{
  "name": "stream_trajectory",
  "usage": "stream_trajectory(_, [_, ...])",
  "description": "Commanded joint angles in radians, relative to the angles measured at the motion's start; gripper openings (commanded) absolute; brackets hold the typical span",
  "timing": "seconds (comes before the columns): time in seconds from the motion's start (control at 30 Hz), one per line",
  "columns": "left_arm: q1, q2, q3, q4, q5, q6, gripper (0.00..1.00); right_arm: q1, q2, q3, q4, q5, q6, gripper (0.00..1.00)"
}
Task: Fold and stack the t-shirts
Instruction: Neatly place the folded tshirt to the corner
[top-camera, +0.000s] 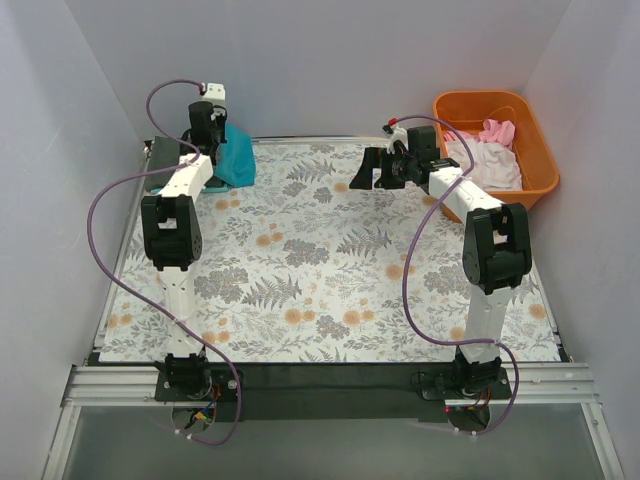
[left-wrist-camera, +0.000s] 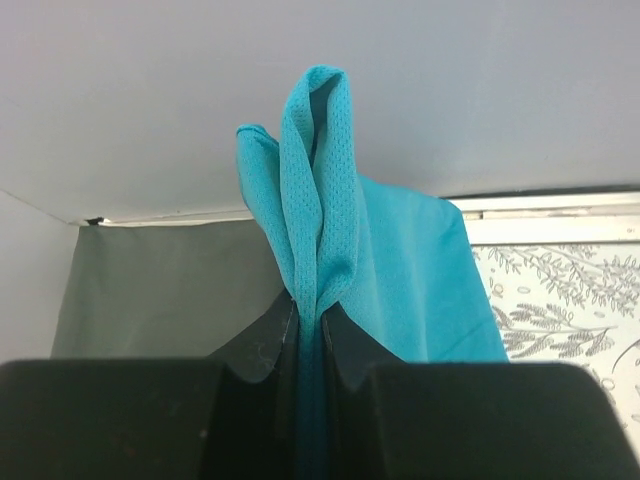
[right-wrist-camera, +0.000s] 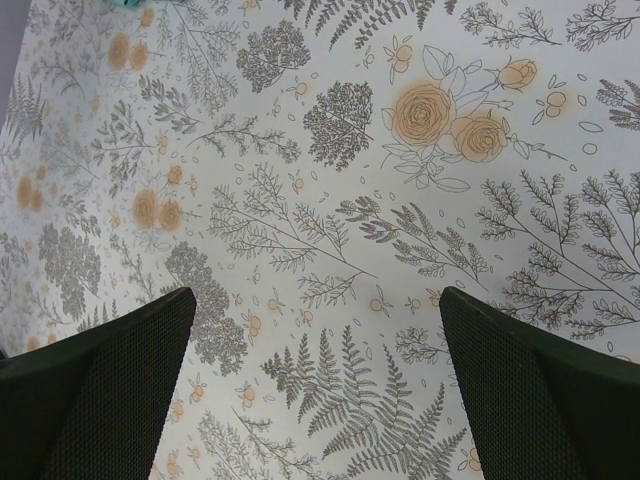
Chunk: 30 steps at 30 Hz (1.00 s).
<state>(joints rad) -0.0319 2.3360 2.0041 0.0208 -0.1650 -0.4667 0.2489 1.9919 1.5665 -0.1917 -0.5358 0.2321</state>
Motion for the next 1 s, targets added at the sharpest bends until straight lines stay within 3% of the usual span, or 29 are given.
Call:
stream_trajectory(0.0, [0.004,-0.144,-0.034,0.05,0.013,0.036,0.02,-0.003,0.008,0.007,0.006,-0.023,0.004,0.98])
stream_trajectory(0.7, [0.03,-0.129,0.047,0.05,0.042,0.1,0.02,-0.003,0.019,0.015,0.006,-0.027,0.007,0.98])
stream_trajectory(0.97, [0.089,-0.138,0.032,0.05,0.068,0.117,0.01,-0.003,0.025,0.012,0.006,-0.027,0.009,0.98])
